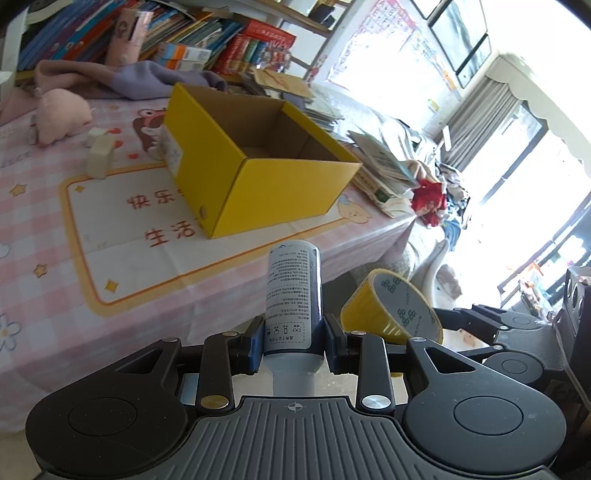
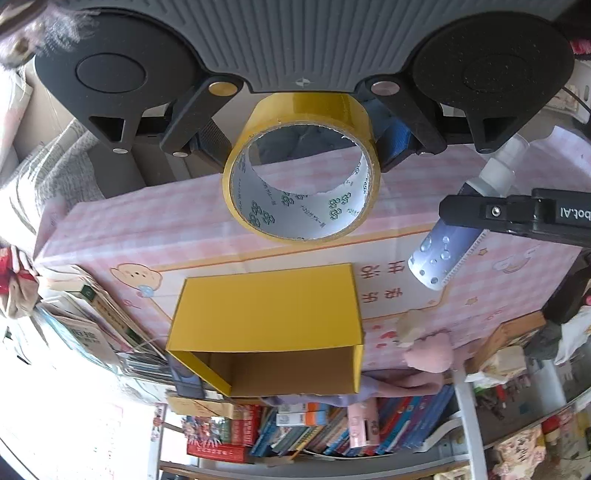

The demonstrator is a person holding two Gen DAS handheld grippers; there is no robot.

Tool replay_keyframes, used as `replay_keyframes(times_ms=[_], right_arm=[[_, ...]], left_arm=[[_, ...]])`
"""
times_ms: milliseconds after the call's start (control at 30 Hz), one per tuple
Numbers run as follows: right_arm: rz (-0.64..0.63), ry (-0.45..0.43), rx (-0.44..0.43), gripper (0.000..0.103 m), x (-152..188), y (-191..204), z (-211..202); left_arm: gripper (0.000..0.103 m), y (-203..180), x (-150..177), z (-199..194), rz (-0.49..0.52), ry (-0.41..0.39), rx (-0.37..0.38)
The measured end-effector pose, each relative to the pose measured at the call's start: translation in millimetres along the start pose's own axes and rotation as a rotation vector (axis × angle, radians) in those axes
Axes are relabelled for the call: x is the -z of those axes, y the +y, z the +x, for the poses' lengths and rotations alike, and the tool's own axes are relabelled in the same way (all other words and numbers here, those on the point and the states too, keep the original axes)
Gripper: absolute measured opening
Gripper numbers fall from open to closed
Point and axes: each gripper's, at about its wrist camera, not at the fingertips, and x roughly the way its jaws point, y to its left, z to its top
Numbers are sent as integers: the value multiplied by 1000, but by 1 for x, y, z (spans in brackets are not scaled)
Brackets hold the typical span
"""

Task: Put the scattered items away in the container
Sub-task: 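Carry the glue bottle and yellow tape roll over the yellow box with both tools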

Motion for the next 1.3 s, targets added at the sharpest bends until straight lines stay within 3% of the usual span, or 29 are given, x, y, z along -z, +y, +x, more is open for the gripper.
replay_keyframes(times_ms=[433, 733, 1100, 1300], right_arm=[[42, 10, 62, 83, -8, -26, 4], [75, -73, 75, 83, -36, -49, 13], [59, -161, -20, 83, -98, -71, 27], [-56, -272, -38, 83, -151, -87, 35]], left_arm=[[31, -16, -21, 30, 45, 26, 60], [31, -21, -53, 42, 70, -28, 87], [31, -29, -110, 53, 92, -133, 54], [31, -33, -146, 68, 76, -200, -9]])
